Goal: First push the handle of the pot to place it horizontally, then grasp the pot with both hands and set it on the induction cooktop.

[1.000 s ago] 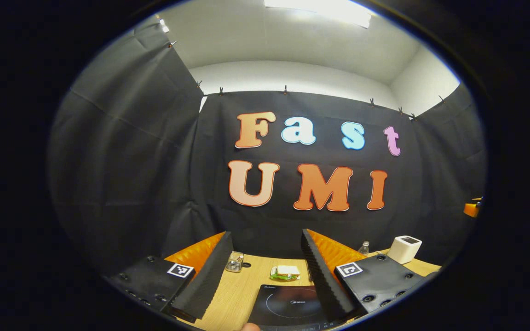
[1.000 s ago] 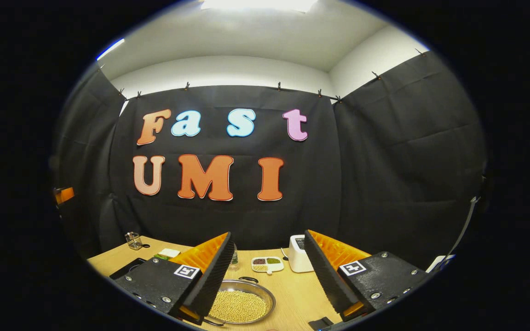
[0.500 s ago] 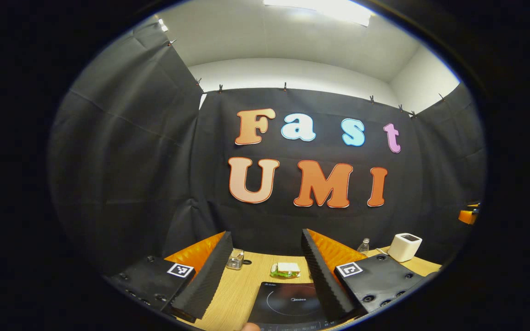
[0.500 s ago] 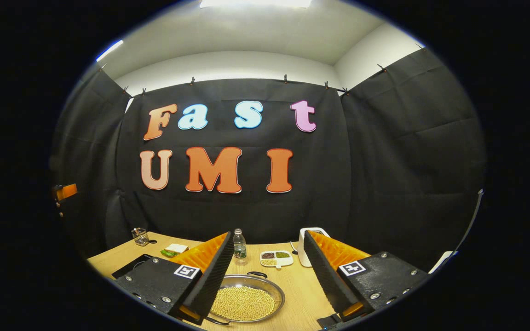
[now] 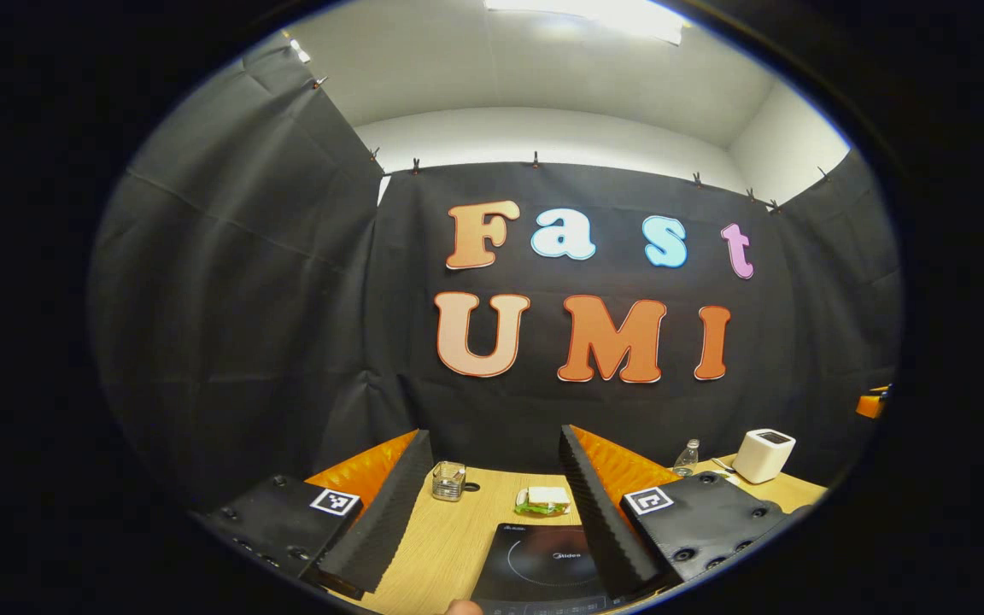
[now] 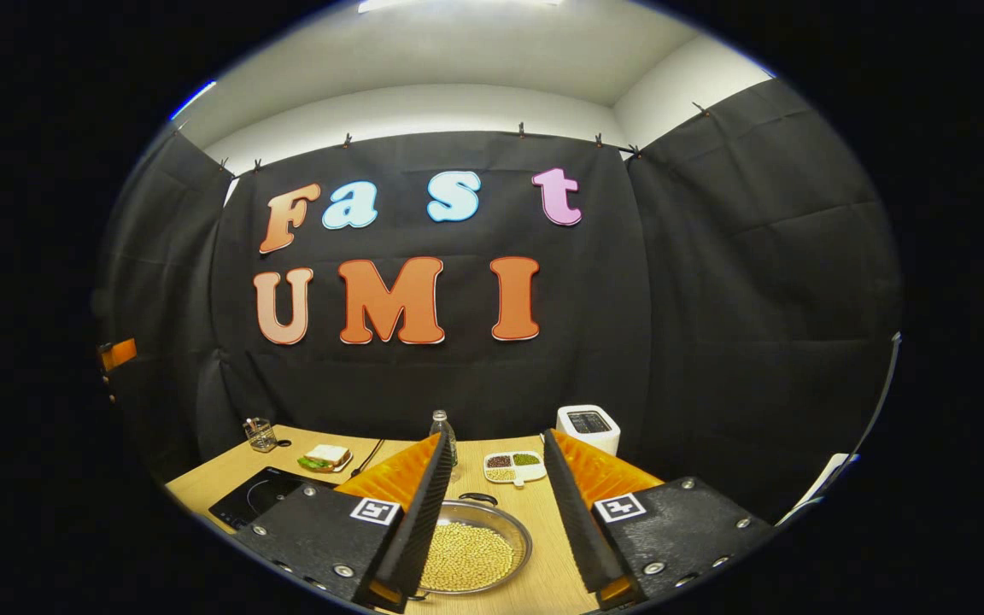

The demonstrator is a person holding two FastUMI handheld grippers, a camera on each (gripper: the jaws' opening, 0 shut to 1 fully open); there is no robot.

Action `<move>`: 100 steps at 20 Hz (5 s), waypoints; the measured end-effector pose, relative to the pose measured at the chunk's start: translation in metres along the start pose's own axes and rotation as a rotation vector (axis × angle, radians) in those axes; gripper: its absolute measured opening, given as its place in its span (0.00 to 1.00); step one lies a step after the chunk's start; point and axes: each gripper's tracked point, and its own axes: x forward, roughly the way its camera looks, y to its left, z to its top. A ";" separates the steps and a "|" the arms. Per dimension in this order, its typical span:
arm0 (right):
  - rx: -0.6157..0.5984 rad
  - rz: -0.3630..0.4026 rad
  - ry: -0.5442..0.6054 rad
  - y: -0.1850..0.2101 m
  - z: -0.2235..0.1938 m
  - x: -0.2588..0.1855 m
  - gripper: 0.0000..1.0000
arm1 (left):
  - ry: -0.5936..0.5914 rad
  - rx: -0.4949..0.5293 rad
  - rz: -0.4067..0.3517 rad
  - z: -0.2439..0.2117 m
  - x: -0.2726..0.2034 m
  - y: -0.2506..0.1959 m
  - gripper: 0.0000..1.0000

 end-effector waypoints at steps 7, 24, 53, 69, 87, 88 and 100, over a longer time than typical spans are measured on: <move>0.009 0.002 0.080 -0.006 -0.039 -0.006 0.22 | -0.005 0.006 -0.008 0.002 -0.004 -0.002 0.97; -0.106 0.103 0.564 0.023 -0.251 -0.042 0.00 | 0.049 0.020 -0.020 -0.023 -0.008 0.000 0.97; -0.049 0.395 0.758 0.176 -0.312 -0.045 0.00 | 0.107 0.013 -0.015 -0.050 0.003 0.028 0.97; 0.036 0.421 0.719 0.244 -0.316 0.007 0.00 | 0.122 -0.022 -0.007 -0.064 0.007 0.040 0.97; 0.197 0.268 0.680 0.258 -0.321 0.086 0.00 | 0.154 -0.028 -0.013 -0.093 0.016 0.034 0.97; 0.201 0.268 0.680 0.260 -0.321 0.089 0.00 | 0.163 -0.032 -0.023 -0.097 0.017 0.029 0.97; 0.201 0.304 0.683 0.261 -0.309 0.102 0.00 | 0.275 -0.115 -0.145 -0.145 0.038 -0.057 0.98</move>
